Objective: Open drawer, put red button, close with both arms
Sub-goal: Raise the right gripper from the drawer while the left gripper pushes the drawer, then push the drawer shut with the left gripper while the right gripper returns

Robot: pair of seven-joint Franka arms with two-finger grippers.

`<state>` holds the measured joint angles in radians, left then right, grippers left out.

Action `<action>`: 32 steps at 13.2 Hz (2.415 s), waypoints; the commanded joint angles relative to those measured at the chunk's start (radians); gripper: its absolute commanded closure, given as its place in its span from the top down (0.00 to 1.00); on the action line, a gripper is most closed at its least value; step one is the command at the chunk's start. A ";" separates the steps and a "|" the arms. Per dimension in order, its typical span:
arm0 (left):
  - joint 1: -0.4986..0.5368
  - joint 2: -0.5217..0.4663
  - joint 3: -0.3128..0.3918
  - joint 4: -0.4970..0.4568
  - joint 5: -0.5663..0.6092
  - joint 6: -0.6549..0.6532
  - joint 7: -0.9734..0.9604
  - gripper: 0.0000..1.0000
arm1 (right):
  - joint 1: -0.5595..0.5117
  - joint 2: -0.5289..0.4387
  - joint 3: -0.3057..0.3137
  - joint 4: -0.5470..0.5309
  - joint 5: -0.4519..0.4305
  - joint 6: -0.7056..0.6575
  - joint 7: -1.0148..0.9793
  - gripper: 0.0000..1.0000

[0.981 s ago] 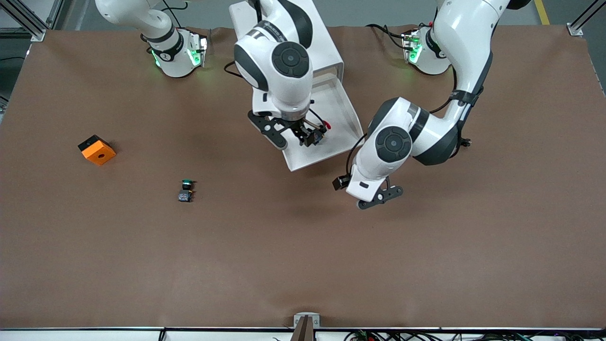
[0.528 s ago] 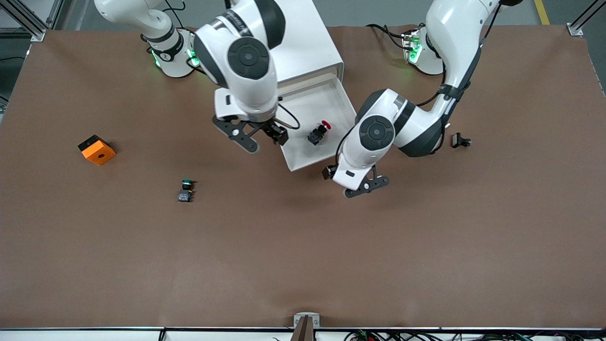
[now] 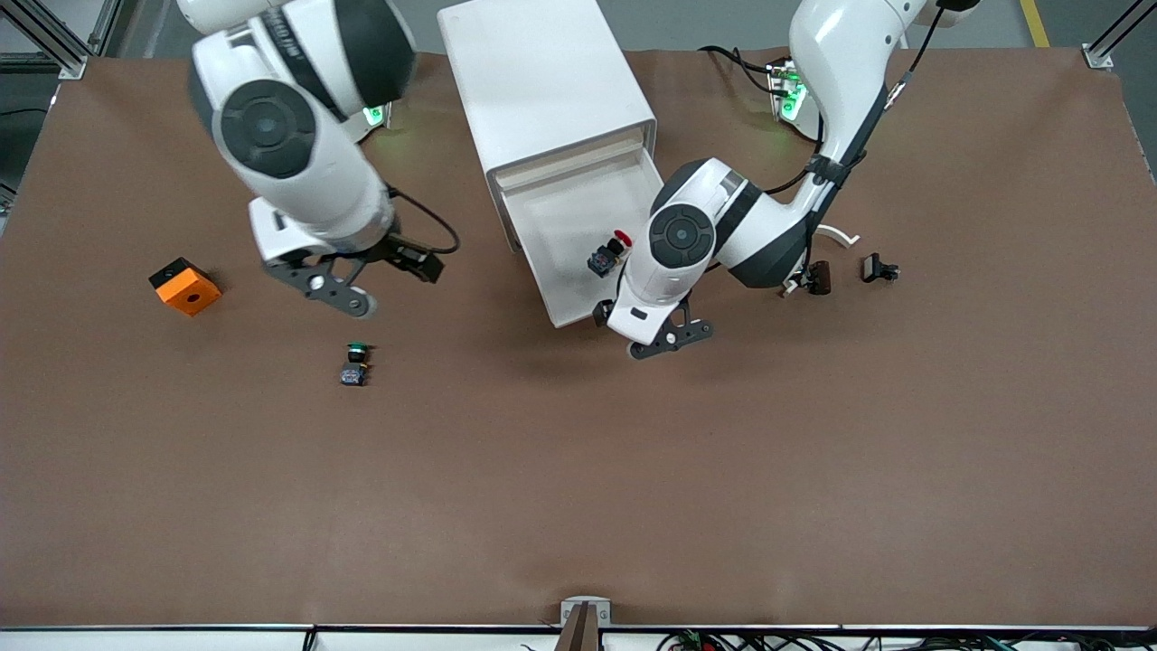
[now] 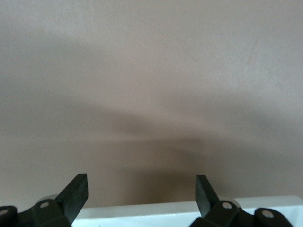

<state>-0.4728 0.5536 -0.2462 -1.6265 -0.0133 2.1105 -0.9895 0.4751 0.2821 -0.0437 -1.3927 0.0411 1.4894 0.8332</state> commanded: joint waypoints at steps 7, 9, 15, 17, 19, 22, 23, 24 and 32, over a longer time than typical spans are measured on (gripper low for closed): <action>-0.040 -0.004 -0.016 -0.030 0.019 0.011 -0.090 1.00 | -0.347 -0.009 0.016 0.063 -0.003 -0.126 -0.690 1.00; -0.044 -0.003 -0.034 -0.036 0.019 0.002 -0.129 1.00 | -0.392 -0.009 0.016 0.063 -0.006 -0.126 -0.784 1.00; -0.043 -0.004 -0.107 -0.041 0.012 -0.030 -0.204 1.00 | -0.451 -0.009 0.015 0.077 -0.104 -0.127 -0.885 1.00; -0.041 -0.004 -0.123 -0.038 0.007 -0.050 -0.230 1.00 | -0.493 -0.009 0.016 0.077 -0.113 -0.127 -0.908 1.00; -0.043 -0.004 -0.137 -0.033 0.004 -0.064 -0.254 1.00 | -0.516 -0.008 0.018 0.077 -0.116 -0.127 -0.914 1.00; -0.044 0.000 -0.168 -0.036 -0.005 -0.066 -0.303 1.00 | -0.546 -0.004 0.021 0.084 -0.112 -0.124 -0.913 1.00; -0.044 0.005 -0.177 -0.036 -0.014 -0.066 -0.316 1.00 | -0.544 -0.004 0.019 0.102 -0.115 -0.124 -0.907 1.00; -0.044 0.008 -0.186 -0.036 -0.025 -0.066 -0.322 1.00 | -0.543 -0.004 0.019 0.127 -0.118 -0.126 -0.907 1.00; -0.044 0.048 -0.263 -0.036 -0.062 -0.067 -0.406 1.00 | -0.546 -0.098 0.025 0.178 -0.101 -0.231 -0.904 1.00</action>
<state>-0.5212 0.5896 -0.4846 -1.6680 -0.0531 2.0509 -1.3671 -0.0586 0.2243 -0.0374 -1.1969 -0.0557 1.3008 -0.0734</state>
